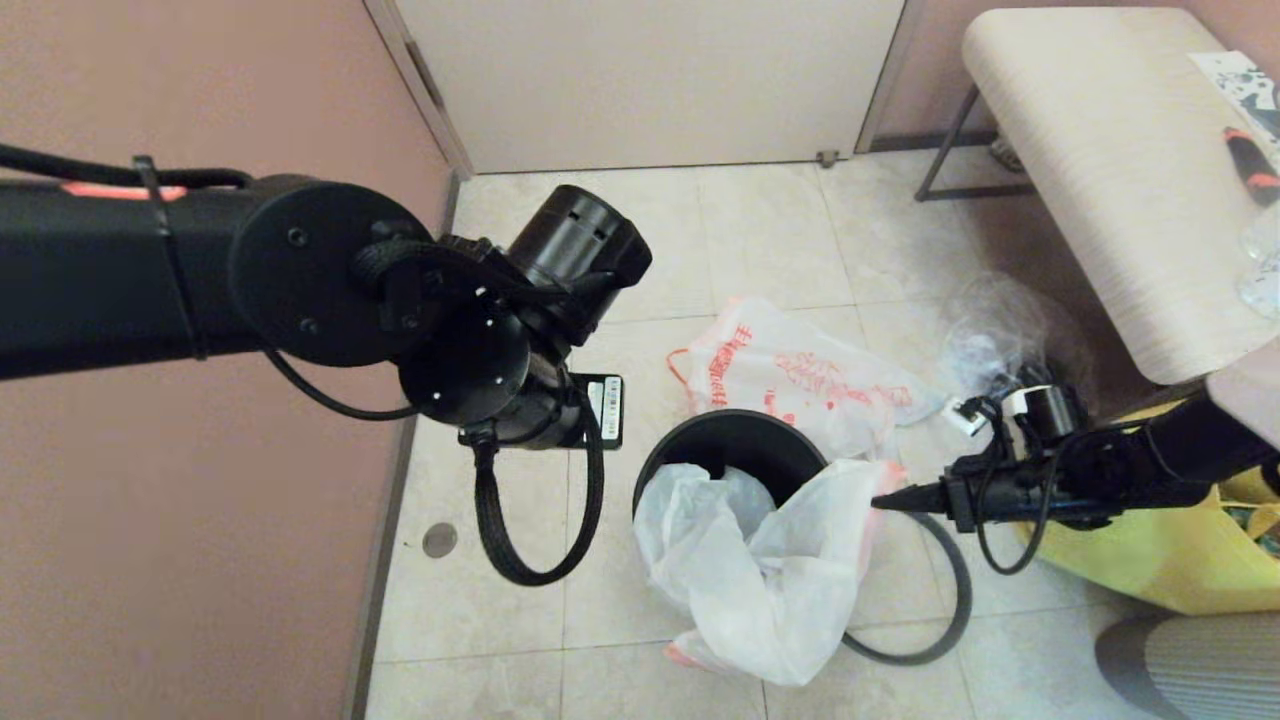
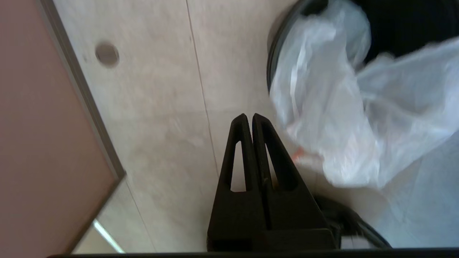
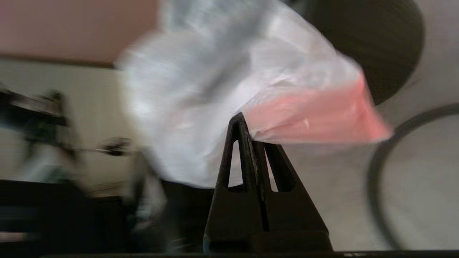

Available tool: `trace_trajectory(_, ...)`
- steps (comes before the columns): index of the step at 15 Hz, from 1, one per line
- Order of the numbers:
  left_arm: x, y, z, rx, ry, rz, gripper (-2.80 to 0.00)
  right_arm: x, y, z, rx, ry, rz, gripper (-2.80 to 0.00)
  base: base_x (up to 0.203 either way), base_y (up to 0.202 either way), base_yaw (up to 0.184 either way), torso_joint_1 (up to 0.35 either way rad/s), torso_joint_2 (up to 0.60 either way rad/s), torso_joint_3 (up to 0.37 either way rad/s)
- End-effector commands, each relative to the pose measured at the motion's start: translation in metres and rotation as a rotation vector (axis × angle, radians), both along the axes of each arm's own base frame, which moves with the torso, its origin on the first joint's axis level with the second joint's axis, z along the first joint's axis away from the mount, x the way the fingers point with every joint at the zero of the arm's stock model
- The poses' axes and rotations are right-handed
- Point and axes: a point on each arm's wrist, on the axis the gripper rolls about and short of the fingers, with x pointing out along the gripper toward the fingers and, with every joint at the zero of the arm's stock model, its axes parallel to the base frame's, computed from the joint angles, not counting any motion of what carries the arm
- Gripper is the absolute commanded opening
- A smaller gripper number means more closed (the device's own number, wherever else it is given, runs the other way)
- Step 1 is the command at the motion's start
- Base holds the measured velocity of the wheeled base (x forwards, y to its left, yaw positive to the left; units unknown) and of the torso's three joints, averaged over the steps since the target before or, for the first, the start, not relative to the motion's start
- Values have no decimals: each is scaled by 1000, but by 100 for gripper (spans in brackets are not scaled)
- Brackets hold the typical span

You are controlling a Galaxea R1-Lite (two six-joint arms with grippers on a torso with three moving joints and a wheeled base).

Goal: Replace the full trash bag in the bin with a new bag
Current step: Put the new garbage bag on the trash can

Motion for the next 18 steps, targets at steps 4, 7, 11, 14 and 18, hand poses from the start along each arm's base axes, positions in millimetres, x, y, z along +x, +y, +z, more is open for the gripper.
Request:
trace_trajectory(4, -40, 22, -4, -13, 34, -3, -280, -48, 22, 117, 90, 31, -25, -280, 0, 0, 0, 0, 0, 0)
trace_trajectory(7, -51, 37, -1, -69, -15, 1, -280, -54, 66, 139, 98, 77, 9, -280, 0, 0, 0, 0, 0, 0)
trace_trajectory(11, -59, 56, -3, -164, -23, -59, -280, -38, 143, 164, 100, 87, -53, -280, 0, 0, 0, 0, 0, 0)
trace_trajectory(14, -52, 75, -22, -209, -69, -41, -280, -31, 185, 189, 154, 75, -122, -280, 0, 0, 0, 0, 0, 0)
trace_trajectory(18, -70, 99, -38, -280, -89, -54, -280, -41, 243, 183, 63, 114, -231, -280, 0, 0, 0, 0, 0, 0)
